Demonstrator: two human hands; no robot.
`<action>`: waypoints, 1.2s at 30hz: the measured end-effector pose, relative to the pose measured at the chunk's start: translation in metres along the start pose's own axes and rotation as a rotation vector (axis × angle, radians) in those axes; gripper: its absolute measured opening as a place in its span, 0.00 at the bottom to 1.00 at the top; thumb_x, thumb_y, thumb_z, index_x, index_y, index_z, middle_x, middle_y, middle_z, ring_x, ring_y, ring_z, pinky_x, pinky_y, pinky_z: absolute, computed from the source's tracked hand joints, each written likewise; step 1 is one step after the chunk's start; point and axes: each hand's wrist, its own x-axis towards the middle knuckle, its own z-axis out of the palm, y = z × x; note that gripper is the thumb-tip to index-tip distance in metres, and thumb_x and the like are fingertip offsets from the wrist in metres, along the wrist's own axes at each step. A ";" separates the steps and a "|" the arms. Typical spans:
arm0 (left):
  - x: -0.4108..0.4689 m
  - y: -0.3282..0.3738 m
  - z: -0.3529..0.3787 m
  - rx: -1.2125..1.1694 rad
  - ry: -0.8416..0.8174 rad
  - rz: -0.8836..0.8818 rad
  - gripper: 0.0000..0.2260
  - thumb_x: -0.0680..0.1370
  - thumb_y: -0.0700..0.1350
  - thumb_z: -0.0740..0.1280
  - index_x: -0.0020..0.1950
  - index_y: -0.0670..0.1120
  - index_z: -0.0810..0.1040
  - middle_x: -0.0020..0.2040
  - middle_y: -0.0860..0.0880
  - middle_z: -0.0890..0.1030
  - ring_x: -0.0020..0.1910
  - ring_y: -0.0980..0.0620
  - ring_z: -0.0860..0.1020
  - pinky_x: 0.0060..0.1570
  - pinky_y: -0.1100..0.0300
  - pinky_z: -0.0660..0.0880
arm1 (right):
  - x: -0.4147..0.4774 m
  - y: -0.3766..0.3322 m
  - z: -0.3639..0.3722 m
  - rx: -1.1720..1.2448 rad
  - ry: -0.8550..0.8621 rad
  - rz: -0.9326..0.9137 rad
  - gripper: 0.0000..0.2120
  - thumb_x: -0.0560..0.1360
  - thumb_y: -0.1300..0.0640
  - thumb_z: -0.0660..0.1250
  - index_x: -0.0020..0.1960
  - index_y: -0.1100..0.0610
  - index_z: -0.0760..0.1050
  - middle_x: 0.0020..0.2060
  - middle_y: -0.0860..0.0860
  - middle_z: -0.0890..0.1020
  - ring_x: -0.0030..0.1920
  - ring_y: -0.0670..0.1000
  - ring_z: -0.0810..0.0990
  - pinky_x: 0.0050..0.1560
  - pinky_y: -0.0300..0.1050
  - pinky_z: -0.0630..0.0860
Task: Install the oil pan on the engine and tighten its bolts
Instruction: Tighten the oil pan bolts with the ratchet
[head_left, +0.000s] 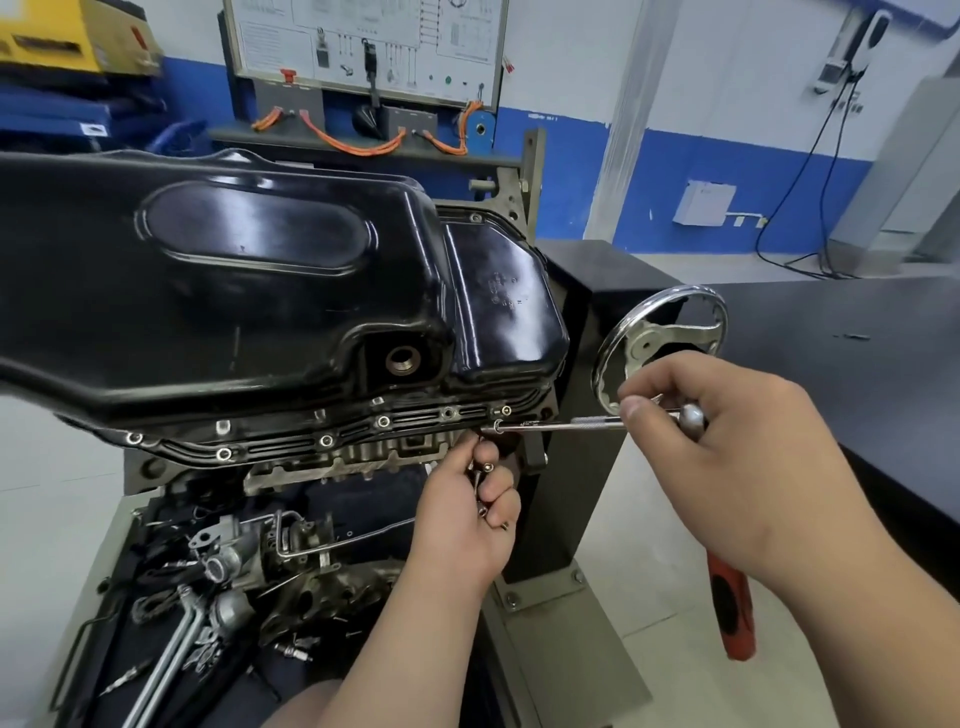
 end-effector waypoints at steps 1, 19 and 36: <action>-0.001 0.002 -0.001 0.001 0.011 0.011 0.05 0.81 0.46 0.60 0.46 0.46 0.70 0.29 0.54 0.72 0.19 0.58 0.61 0.14 0.67 0.54 | -0.001 -0.001 0.000 -0.005 0.003 -0.003 0.05 0.69 0.44 0.60 0.39 0.40 0.74 0.34 0.37 0.78 0.37 0.38 0.76 0.27 0.38 0.68; -0.006 0.010 -0.008 0.084 0.093 0.150 0.09 0.81 0.43 0.60 0.55 0.47 0.79 0.50 0.46 0.84 0.19 0.58 0.61 0.16 0.67 0.55 | -0.008 -0.024 -0.008 -0.062 -0.001 -0.036 0.05 0.69 0.45 0.60 0.38 0.40 0.74 0.40 0.28 0.75 0.39 0.37 0.75 0.28 0.37 0.68; -0.009 0.012 -0.007 0.106 0.054 0.212 0.09 0.81 0.44 0.60 0.57 0.49 0.79 0.50 0.51 0.84 0.20 0.59 0.62 0.16 0.68 0.55 | -0.011 -0.032 0.000 -0.080 -0.020 -0.028 0.05 0.69 0.44 0.59 0.38 0.40 0.73 0.34 0.35 0.78 0.39 0.37 0.75 0.29 0.38 0.71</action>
